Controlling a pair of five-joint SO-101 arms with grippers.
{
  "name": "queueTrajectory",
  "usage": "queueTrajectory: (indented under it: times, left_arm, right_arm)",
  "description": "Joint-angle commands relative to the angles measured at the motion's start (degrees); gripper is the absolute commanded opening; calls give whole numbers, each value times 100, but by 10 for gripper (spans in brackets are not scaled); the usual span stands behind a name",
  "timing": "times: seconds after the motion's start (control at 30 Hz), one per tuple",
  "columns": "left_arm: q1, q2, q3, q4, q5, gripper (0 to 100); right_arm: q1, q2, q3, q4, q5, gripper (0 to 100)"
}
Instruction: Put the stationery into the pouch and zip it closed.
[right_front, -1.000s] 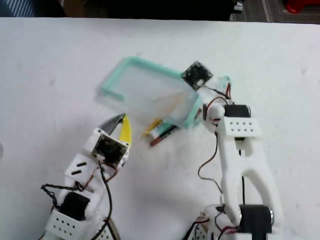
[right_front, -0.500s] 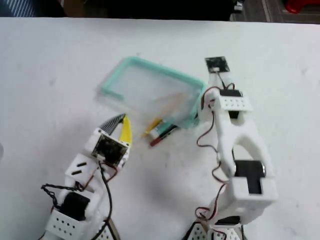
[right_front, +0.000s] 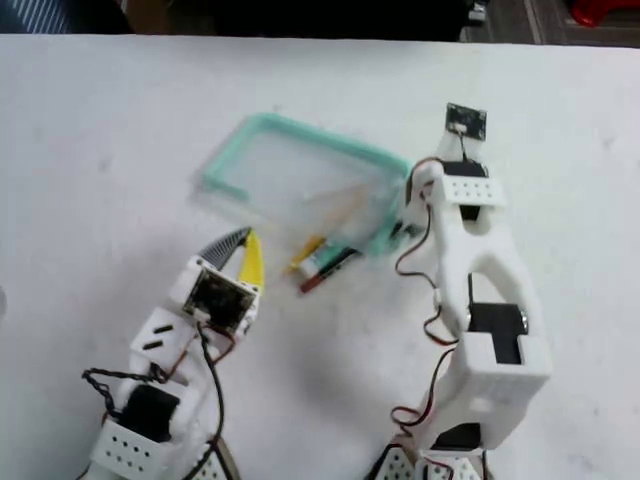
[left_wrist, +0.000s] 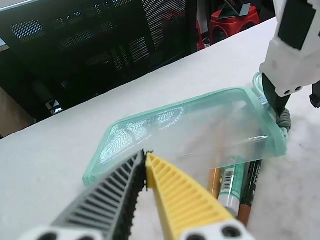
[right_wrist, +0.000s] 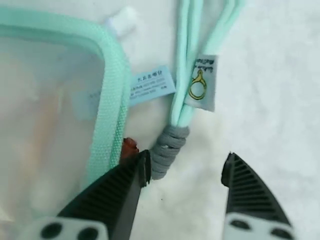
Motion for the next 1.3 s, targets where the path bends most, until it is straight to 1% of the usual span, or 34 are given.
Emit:
queueTrajectory:
  times: [0.0,0.17,0.33,0.4,0.5,0.57,0.67,1.07,1.17,1.27]
  left_arm:
    - [57,-75,-18,-141,-70,24]
    - [57,-75,-18,-132,-70,24]
    - [57,-75,-18,-123,-70,24]
    - [57,-75,-18,-123,-70,24]
    - [57,-75,-18,-123,-70,24]
    - [57,-75,-18,-123,-70,24]
    - [57,-75,-18,-132,-53,24]
    - [22,-75,-18,-141,-18,24]
    - [13,-75,-26,-132,237,24]
    - [13,-75,-26,-123,299,24]
  right_arm:
    - [-4,22,-325,-57,-246,229]
    - [-145,444,-360,-365,-870,227]
    - [-286,760,-360,-321,-958,220]
    - [-286,734,-360,-207,-949,160]
    - [-259,725,-360,-198,-941,5]
    - [-251,725,-360,-189,-932,42]
    - [-251,716,-360,-189,-932,14]
    - [-242,716,-343,-189,-923,16]
    - [-242,716,-343,-189,-923,16]
    - [-242,716,-343,-189,-923,16]
